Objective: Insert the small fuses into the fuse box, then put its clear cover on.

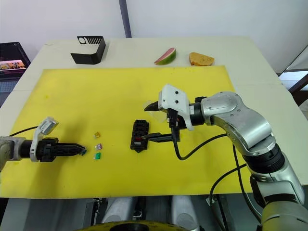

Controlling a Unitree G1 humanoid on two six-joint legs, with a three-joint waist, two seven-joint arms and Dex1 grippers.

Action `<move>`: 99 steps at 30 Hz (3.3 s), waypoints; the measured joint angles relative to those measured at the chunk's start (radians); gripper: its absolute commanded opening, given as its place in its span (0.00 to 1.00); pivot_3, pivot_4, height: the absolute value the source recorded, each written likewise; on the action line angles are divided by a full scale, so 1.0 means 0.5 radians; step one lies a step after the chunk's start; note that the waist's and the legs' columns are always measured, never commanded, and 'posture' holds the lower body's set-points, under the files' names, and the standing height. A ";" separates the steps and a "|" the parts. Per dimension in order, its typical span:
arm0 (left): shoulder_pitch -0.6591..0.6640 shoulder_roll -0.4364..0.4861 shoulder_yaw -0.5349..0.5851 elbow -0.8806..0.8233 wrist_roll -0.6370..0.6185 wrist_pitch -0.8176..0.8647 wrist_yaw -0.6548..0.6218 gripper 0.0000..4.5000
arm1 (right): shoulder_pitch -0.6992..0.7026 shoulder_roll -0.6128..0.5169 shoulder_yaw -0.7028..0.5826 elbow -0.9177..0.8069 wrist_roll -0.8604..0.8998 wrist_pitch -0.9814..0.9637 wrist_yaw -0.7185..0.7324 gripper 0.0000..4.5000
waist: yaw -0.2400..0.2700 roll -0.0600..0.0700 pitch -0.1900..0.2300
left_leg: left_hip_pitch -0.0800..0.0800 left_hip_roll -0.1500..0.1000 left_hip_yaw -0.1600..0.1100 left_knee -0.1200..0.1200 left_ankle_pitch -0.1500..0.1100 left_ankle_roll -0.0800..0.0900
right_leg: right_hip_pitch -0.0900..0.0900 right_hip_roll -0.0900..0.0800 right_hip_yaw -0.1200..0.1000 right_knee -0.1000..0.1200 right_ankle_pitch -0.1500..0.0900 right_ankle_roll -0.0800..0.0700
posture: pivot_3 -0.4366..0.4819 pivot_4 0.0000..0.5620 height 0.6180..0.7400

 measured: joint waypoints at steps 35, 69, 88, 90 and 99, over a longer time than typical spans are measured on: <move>0.209 -0.020 0.176 -0.202 -0.119 0.082 0.152 0.21 | -0.023 0.008 0.026 0.038 -0.058 -0.027 0.066 1.00 | 0.008 0.000 0.000 | 0.000 0.000 0.000 -0.003 0.000 -0.001 | 0.000 -0.001 0.000 -0.001 0.000 0.000 | 0.48 0.27 1.00; 0.311 0.006 0.242 -0.256 -0.158 0.072 0.186 0.16 | -0.023 0.008 0.052 0.039 -0.062 -0.047 0.071 1.00 | 0.003 0.000 0.000 | 0.000 0.000 0.000 -0.005 0.000 -0.001 | -0.001 -0.002 0.000 -0.002 0.000 0.000 | 0.48 0.27 1.00; -0.012 0.014 0.117 -0.331 -0.101 -0.084 0.099 0.01 | -0.027 0.015 0.081 0.054 -0.080 -0.062 0.073 1.00 | 0.006 -0.001 0.000 | 0.000 0.000 -0.001 -0.005 0.004 -0.008 | 0.000 -0.001 0.000 -0.003 0.000 0.000 | 0.48 0.27 1.00; -0.132 0.017 0.009 -0.323 -0.053 -0.125 0.026 0.01 | -0.036 0.028 0.089 0.071 -0.088 -0.067 0.076 1.00 | 0.005 -0.001 0.000 | 0.000 0.000 -0.001 -0.006 0.006 -0.010 | 0.000 -0.001 -0.001 -0.003 0.000 0.000 | 0.48 0.27 1.00; -0.525 0.151 -0.637 0.023 0.116 -0.492 -0.154 0.01 | -0.053 0.032 0.096 0.079 -0.099 -0.068 0.087 1.00 | 0.002 -0.001 0.000 | -0.001 0.000 -0.001 -0.006 0.006 -0.010 | -0.001 0.001 -0.001 -0.002 0.000 0.000 | 0.48 0.27 1.00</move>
